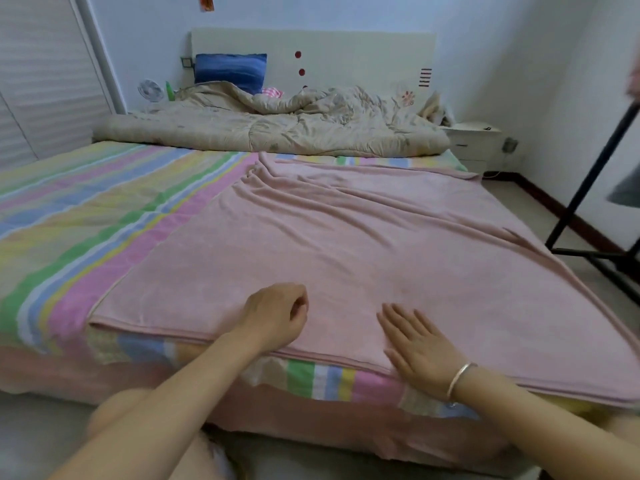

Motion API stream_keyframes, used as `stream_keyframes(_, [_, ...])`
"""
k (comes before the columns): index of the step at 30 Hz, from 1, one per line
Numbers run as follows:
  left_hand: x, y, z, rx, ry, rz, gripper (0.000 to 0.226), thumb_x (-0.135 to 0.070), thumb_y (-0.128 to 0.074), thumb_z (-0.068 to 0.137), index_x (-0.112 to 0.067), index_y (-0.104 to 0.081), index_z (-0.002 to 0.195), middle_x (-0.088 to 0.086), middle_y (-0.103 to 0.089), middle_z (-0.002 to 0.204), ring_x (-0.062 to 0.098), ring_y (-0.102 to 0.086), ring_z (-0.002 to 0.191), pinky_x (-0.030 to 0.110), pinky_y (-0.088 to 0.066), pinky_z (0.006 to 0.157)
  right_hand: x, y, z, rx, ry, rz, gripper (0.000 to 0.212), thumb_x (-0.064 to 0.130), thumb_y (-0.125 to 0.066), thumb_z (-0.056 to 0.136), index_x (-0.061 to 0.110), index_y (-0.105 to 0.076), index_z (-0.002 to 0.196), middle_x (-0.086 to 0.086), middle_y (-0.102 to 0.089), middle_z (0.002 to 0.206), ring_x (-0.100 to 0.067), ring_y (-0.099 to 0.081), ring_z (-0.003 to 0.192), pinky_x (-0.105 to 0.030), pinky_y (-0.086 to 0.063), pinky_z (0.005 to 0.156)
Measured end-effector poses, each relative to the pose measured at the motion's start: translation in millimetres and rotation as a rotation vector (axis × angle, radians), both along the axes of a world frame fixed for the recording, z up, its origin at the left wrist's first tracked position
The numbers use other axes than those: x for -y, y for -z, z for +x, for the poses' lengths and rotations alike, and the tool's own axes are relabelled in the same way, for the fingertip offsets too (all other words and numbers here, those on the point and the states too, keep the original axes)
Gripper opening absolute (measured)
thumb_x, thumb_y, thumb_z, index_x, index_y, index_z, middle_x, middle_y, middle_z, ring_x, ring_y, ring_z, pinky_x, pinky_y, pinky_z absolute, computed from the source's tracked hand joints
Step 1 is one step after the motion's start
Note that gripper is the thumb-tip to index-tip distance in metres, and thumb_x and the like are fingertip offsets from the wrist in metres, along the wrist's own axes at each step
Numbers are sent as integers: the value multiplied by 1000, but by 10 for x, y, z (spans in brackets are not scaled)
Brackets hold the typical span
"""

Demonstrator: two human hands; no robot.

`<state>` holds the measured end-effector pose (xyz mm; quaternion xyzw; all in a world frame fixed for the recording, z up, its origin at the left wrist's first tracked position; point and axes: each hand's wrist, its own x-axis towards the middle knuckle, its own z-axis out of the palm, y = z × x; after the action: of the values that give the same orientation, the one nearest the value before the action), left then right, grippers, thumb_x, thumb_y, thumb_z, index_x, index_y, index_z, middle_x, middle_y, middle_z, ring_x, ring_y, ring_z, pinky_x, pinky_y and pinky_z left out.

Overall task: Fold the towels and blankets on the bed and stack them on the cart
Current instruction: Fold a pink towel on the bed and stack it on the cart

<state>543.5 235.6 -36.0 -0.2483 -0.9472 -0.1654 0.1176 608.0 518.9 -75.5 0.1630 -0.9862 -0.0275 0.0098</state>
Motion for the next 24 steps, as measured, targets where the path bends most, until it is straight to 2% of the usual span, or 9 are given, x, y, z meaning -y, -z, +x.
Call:
stream_keyframes(2, [-11, 6, -8, 91, -87, -99, 17, -38, -53, 86, -25, -59, 77, -6, -64, 79, 22, -61, 83, 30, -47, 69, -78, -125, 51, 48, -112, -77, 80, 64, 1, 92, 20, -36, 147, 2, -28, 155, -15, -30, 142, -26, -9, 116])
stream_keyframes(4, [-83, -53, -59, 161, -143, -124, 31, -44, -54, 86, -21, -55, 65, -5, -61, 73, 23, -61, 80, 28, -45, 66, -228, -301, -29, 86, -62, -278, 79, 71, -10, 88, 24, -41, 144, 3, -29, 155, -15, -29, 141, -22, -15, 114])
stream_keyframes(6, [-209, -107, -108, 175, -161, -96, 36, -42, -53, 87, -14, -55, 64, -1, -61, 70, 25, -59, 76, 28, -42, 61, -438, -422, -178, -5, 94, -404, 55, 54, -34, 95, 24, -46, 140, 0, -34, 153, -19, -34, 139, -24, -21, 113])
stream_keyframes(9, [-422, -144, -163, 132, -153, -65, 32, -40, -51, 89, -14, -57, 71, -1, -63, 74, 24, -59, 78, 28, -40, 60, -739, -434, -407, -26, 267, -336, 45, 34, -40, 101, 25, -38, 145, -3, -23, 158, -21, -21, 145, -30, -16, 117])
stream_keyframes(13, [-651, -132, -349, 121, -170, -5, 21, -39, -50, 90, -25, -55, 75, -9, -60, 74, 18, -57, 76, 27, -36, 60, -1082, -240, -565, 36, 509, -108, 58, 55, -19, 98, 33, -18, 151, 1, 0, 162, -22, 3, 149, -39, -3, 120])
stream_keyframes(16, [-889, -112, -664, 65, -209, -1, 21, -39, -50, 90, -26, -51, 73, -10, -55, 65, 17, -52, 68, 28, -34, 58, -1442, -208, -810, -31, 619, -173, 61, 56, -17, 93, 31, -29, 148, 1, -14, 161, -21, -8, 148, -40, -7, 119])
stream_keyframes(18, [-1107, -97, -979, 32, -227, -3, 21, -38, -49, 90, -25, -51, 74, -8, -57, 65, 19, -55, 69, 29, -35, 57, -1623, -271, -1116, -169, 617, -198, 53, 45, -27, 95, 25, -42, 142, -3, -25, 157, -24, -15, 146, -41, -12, 118])
stream_keyframes(20, [-1384, -88, -1370, 10, -239, 21, 21, -37, -50, 90, -25, -51, 74, -7, -59, 67, 23, -60, 73, 30, -38, 59, -1769, -354, -1505, -261, 558, -218, 59, 44, -24, 90, 17, -49, 136, -10, -32, 153, -31, -21, 144, -45, -16, 117])
stream_keyframes(24, [-2124, -103, -2199, -22, -235, 172, 9, -31, -55, 89, -24, -58, 84, -5, -67, 78, 28, -63, 83, 35, -48, 67, -2163, -384, -2372, -261, 554, -228, 47, 39, -32, 100, 21, -40, 143, -5, -26, 157, -25, -21, 144, -39, -14, 117])
